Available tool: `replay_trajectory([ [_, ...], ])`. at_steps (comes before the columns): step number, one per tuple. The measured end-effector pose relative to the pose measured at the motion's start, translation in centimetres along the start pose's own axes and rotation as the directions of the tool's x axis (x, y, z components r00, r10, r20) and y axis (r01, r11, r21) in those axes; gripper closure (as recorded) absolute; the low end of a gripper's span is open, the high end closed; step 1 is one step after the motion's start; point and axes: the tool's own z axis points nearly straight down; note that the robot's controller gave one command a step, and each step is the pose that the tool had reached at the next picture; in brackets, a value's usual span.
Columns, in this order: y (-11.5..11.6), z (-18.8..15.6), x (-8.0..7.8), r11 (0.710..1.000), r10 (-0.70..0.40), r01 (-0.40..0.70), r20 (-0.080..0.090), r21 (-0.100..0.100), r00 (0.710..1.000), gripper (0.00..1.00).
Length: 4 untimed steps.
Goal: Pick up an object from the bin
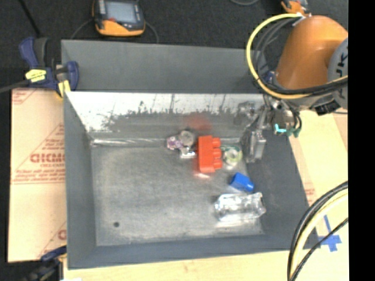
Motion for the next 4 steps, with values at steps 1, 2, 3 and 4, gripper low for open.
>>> replay_trajectory([
  [1, -4.3, 14.7, 4.5, 0.998, -0.070, 0.070, 0.017, 0.003, 0.997, 0.00],
  [2, -4.3, 14.2, 4.3, 0.997, -0.076, 0.076, 0.018, 0.004, 0.997, 1.00],
  [3, -4.4, 2.6, 2.1, 0.991, -0.135, 0.135, 0.016, 0.005, 0.991, 1.00],
  [4, -3.5, -12.8, 0.0, 0.990, -0.143, 0.143, 0.018, 0.006, 0.990, 1.00],
])
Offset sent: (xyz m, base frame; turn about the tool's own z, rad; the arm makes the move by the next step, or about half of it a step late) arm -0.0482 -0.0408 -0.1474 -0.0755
